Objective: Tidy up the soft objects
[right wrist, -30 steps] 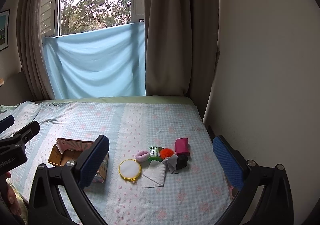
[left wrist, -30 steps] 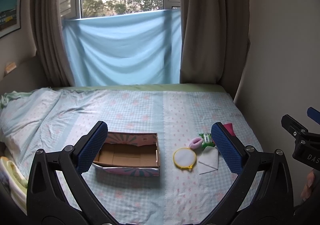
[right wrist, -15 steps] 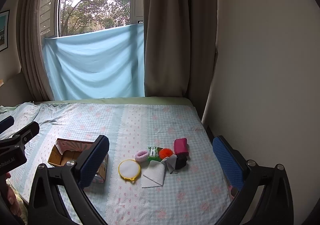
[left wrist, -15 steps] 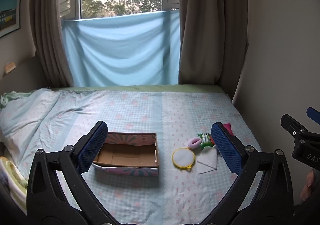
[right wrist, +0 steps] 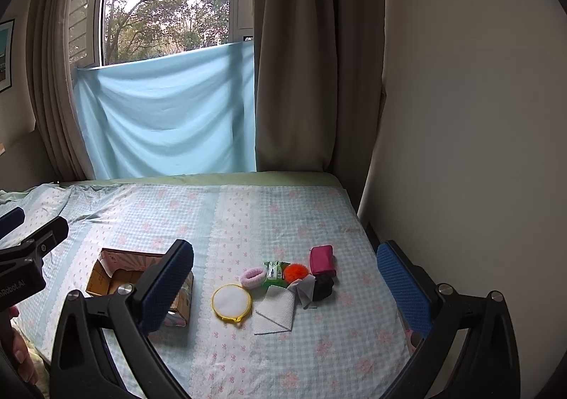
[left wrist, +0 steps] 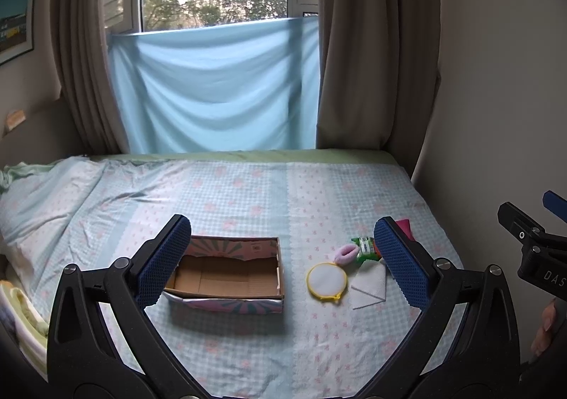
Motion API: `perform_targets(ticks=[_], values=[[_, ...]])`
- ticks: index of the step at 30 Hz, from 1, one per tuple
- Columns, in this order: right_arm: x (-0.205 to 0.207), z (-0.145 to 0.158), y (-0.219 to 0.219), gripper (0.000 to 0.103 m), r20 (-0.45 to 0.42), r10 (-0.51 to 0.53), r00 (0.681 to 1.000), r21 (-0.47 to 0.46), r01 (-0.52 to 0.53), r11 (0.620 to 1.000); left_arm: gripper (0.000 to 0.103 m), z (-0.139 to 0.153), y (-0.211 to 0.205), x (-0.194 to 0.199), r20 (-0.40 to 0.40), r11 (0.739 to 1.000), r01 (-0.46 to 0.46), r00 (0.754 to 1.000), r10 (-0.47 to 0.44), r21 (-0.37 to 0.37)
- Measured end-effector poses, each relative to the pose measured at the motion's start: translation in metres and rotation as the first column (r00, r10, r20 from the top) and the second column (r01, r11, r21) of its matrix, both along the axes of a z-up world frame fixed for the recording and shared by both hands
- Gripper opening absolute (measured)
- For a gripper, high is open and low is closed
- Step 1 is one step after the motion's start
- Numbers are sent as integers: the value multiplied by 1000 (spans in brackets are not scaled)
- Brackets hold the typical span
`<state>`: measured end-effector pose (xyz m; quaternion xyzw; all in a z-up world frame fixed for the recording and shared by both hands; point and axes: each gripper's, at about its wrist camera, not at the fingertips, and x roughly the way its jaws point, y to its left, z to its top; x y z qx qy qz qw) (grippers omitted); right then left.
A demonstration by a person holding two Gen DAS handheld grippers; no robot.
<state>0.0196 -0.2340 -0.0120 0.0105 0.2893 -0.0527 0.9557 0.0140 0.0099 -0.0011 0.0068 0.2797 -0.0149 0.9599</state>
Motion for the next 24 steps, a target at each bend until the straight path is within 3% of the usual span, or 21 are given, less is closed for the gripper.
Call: perform_targets(ticks=[7,11,19,24], values=[[19,-13,-4,103,-58,-67,996,31,69,997,102,-17,-2,41,-90,996,88,992,-87,10],[31,-30,-16,103,-108,-131,985,69,139,988,102,-38,-19,70,-159,981,193,970,-185,35],[61,-93,-45,103,-228,-263,938,131,297,946,102,-125,-69,134,-354,906,418,859,-371,64],[80,-155,-61,103,-327,-302,896,193,376,906,102,-207,-103,171,-509,842,531,753,-417,97]])
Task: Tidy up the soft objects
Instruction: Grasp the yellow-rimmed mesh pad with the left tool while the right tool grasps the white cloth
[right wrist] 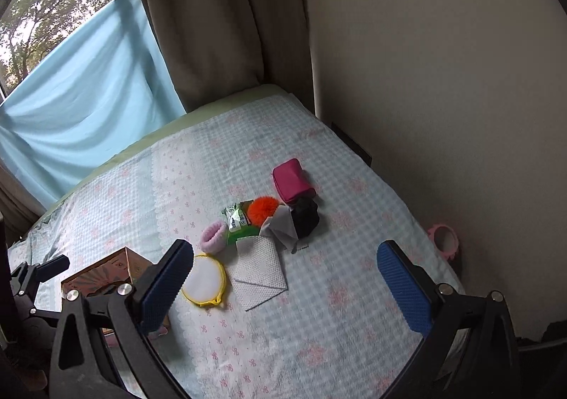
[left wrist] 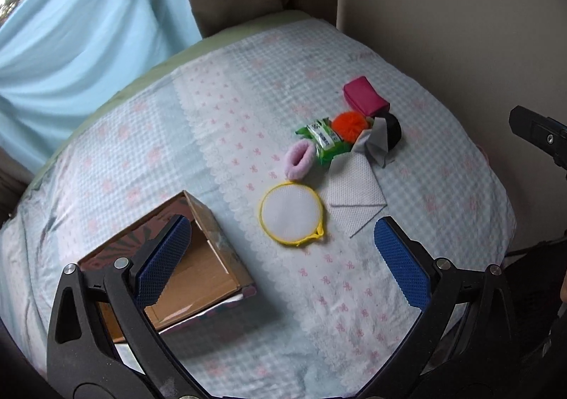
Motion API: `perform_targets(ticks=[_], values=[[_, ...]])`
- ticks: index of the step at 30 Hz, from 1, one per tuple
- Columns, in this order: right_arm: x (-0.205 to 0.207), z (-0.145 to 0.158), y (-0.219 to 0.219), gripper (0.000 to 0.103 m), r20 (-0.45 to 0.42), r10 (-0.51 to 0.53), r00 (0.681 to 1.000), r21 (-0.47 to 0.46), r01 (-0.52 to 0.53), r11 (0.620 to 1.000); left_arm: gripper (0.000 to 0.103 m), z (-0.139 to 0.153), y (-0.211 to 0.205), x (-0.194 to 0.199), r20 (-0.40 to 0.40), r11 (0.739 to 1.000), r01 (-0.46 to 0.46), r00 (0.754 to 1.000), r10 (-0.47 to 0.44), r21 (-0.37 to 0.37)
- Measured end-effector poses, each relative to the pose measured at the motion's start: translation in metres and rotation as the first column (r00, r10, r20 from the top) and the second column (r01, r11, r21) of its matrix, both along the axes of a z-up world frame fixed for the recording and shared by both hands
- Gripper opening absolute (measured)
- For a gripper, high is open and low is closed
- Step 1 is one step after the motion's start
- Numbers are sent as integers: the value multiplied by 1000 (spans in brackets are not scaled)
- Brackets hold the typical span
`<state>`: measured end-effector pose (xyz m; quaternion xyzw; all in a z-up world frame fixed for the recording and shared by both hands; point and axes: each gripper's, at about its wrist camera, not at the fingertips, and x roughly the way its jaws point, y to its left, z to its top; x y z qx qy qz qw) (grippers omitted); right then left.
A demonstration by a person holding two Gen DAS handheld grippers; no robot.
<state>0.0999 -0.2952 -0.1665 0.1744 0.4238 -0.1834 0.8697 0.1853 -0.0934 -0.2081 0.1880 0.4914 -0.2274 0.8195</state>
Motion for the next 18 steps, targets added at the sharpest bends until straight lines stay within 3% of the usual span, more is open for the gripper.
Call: perform_targets(ticks=[7,18], values=[[31,-95,-12,103,-133,-25,991,104,39,994,102,-112,-33,34,-154,983,110,984,-88,146],[82,-209,-1,103,-276,86,957,167,-40,985,102,-213,-53,78,-279,963,140,958,-73,229]])
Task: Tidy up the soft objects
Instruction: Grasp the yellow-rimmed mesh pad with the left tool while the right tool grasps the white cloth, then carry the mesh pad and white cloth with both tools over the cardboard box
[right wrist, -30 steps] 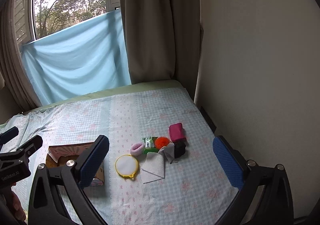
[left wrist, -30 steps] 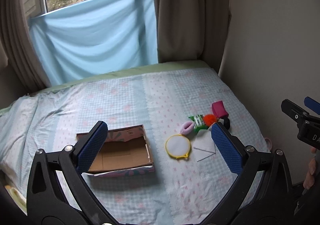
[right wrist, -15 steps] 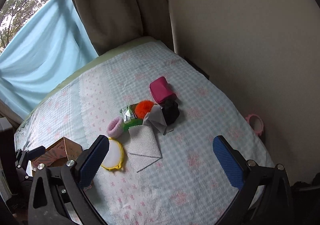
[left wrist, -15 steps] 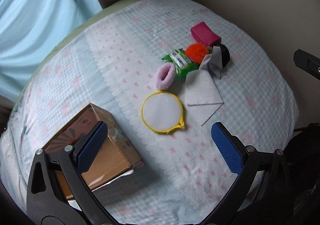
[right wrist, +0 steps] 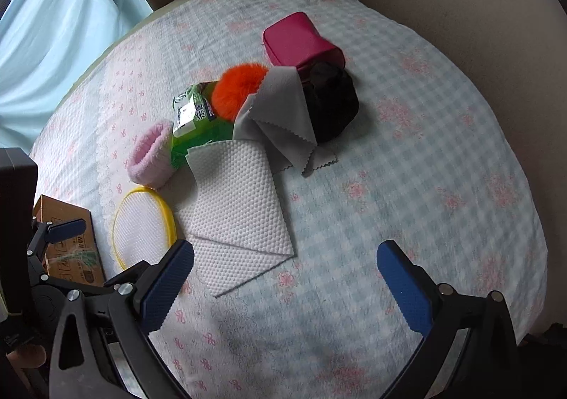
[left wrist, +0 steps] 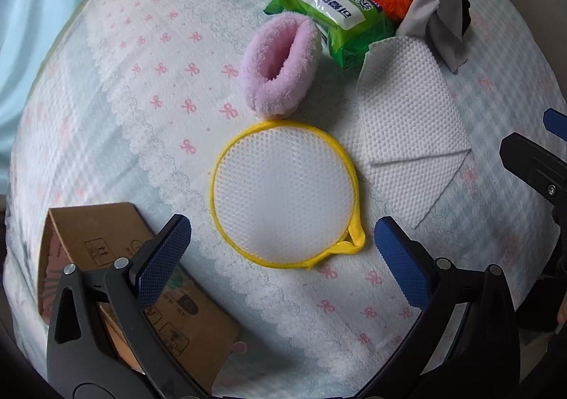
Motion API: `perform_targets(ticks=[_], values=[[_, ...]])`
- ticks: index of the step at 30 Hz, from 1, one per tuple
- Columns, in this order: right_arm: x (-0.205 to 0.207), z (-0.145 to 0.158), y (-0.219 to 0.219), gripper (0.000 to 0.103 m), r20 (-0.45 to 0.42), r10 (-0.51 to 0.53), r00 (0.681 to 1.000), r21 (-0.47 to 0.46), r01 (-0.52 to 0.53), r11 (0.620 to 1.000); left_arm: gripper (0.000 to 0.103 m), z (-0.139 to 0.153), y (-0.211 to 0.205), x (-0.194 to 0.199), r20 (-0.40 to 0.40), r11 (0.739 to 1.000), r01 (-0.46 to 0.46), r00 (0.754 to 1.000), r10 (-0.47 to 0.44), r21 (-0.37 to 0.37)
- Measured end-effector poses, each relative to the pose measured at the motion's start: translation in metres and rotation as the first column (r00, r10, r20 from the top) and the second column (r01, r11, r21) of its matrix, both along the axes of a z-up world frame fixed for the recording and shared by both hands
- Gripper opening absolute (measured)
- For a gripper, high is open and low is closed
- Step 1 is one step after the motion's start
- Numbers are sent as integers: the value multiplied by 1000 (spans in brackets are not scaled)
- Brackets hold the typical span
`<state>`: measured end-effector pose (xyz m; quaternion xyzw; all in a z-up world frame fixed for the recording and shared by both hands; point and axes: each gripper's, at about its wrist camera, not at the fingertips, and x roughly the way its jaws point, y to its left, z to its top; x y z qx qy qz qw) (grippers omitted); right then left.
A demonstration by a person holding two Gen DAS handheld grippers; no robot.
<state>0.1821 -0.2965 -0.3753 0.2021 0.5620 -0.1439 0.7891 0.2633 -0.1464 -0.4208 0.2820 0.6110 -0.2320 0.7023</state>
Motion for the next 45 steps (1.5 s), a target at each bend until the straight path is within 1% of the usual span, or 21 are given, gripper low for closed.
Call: perform_targets(ticks=[3,5,7,9,12,15,16,17,18,20,21,24,26,27,28,29,32,35,38,41,45], values=[[14,-20,4,103,-20,27,999,13,-27,1000,102,-22,-2,6,-30,1000,-2,1000,3,23],[23,-30,5,98,-31,44,999,19,-43,999,102,-32,-3,9,-44,999,-7,999,8,37],[32,-40,6,97,-43,57,997,29,-55,998,102,-40,-4,13,-66,999,-20,998,22,32],[38,-50,7,96,-55,64,996,40,-62,997,102,-47,-5,16,-83,999,-34,996,36,25],[44,-63,9,91,-77,78,994,58,-73,996,103,-53,-4,20,-100,999,-51,994,53,15],[46,-68,12,87,-91,91,992,41,-88,995,103,-54,-5,20,-97,998,-53,994,54,14],[46,-68,14,83,-88,99,991,35,-96,995,103,-53,-5,19,-96,998,-54,994,55,13],[47,-68,16,75,-89,107,990,25,-105,994,103,-53,-5,19,-97,998,-55,994,56,11],[48,-68,19,71,-93,114,989,14,-113,993,102,-52,-5,19,-100,998,-58,993,59,9],[49,-67,24,57,-90,129,988,17,-128,992,98,-53,-8,21,-103,998,-69,992,69,3],[49,-66,26,54,-89,132,987,18,-131,991,97,-50,-5,23,-107,997,-78,991,77,-3],[50,-65,27,33,-87,141,986,26,-140,990,89,-45,-1,28,-117,994,-110,987,106,-24],[50,-66,28,23,-78,141,987,55,-137,989,78,-41,2,32,-120,991,-132,985,127,-33],[50,-66,27,21,-76,141,987,62,-136,989,74,-40,5,36,-119,989,-143,983,138,-34],[49,-64,25,17,-73,142,987,66,-137,988,65,-38,8,39,-115,987,-155,982,150,-33],[50,-65,27,15,-70,141,988,69,-137,988,57,-36,11,42,-114,986,-166,980,161,-32],[53,-64,31,12,-59,129,990,78,-124,989,41,-30,21,49,-115,979,-200,974,194,-42],[55,-58,34,11,-48,110,993,89,-105,990,37,-24,31,56,-121,972,-226,968,218,-57],[49,-48,35,10,-39,97,995,93,-93,991,36,-14,39,59,-120,966,-247,964,237,-75],[38,-34,31,10,-27,92,995,88,-89,992,36,5,50,60,-106,962,-255,964,245,-94],[34,-11,30,10,-5,88,996,69,-87,994,36,35,53,51,-87,956,-267,962,258,-124]])
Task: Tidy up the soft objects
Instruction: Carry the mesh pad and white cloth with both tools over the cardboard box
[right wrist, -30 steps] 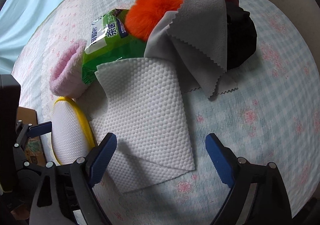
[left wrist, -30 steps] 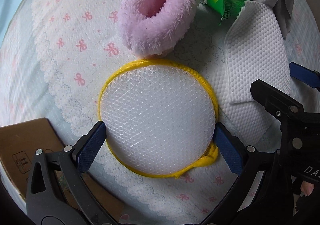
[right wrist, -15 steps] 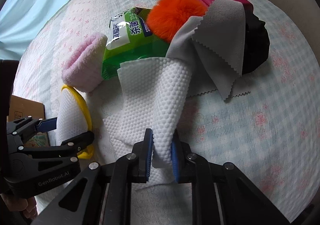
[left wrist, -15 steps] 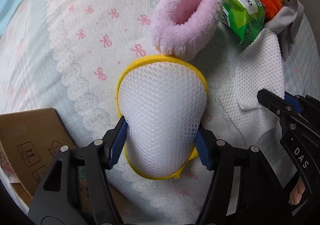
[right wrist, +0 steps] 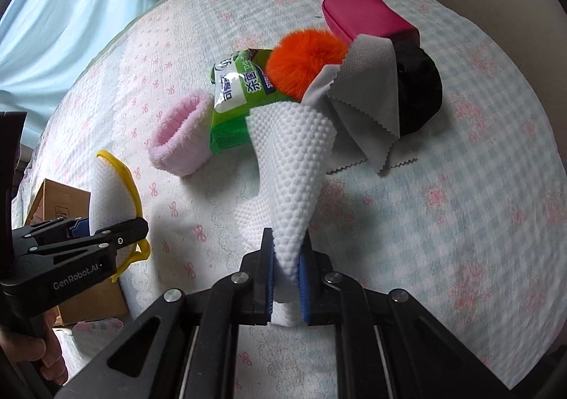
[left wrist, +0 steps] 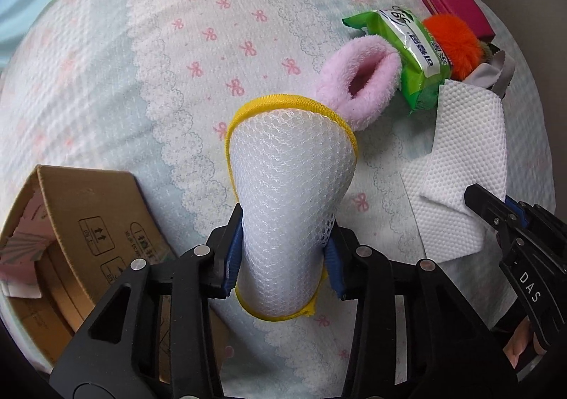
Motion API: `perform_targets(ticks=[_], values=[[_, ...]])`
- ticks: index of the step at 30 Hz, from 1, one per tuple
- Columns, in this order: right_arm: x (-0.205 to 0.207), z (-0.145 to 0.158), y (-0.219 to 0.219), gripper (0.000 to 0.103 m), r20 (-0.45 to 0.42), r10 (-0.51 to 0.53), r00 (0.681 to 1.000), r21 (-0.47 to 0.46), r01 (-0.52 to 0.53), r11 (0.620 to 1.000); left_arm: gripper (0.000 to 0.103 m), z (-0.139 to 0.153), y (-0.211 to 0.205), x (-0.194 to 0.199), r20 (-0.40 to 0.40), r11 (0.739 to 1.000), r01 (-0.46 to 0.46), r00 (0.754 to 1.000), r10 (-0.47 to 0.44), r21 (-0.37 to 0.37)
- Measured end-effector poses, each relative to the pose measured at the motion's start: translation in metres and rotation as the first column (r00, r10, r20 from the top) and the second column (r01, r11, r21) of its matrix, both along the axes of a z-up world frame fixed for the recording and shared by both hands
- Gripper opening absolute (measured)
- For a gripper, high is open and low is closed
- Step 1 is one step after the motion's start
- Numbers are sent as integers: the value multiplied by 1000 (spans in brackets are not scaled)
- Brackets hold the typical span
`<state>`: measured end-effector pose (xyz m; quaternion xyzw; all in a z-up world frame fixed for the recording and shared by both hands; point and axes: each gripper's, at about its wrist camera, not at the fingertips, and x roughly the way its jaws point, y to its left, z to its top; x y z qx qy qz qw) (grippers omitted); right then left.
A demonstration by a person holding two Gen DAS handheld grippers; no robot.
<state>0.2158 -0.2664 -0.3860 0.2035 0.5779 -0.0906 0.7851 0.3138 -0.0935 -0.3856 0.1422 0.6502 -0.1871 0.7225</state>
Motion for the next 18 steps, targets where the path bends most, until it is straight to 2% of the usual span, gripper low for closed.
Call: perform_targets(ticks=[8,9,14,18], values=[[-26,68,4,10,77,28,997,-53,-24,998,36,68,16,-34,85,997,-41,995,46,-60],[-29,74,10,10,89,37,995,-61,-31,998,36,67,5,-38,101,996,-52,993,59,-70],[-31,129,22,10,144,108,984,-103,-94,990,36,122,14,-47,158,983,-129,976,149,-131],[-31,171,51,10,182,187,965,-136,-164,977,36,162,37,-52,208,969,-172,956,208,-178]])
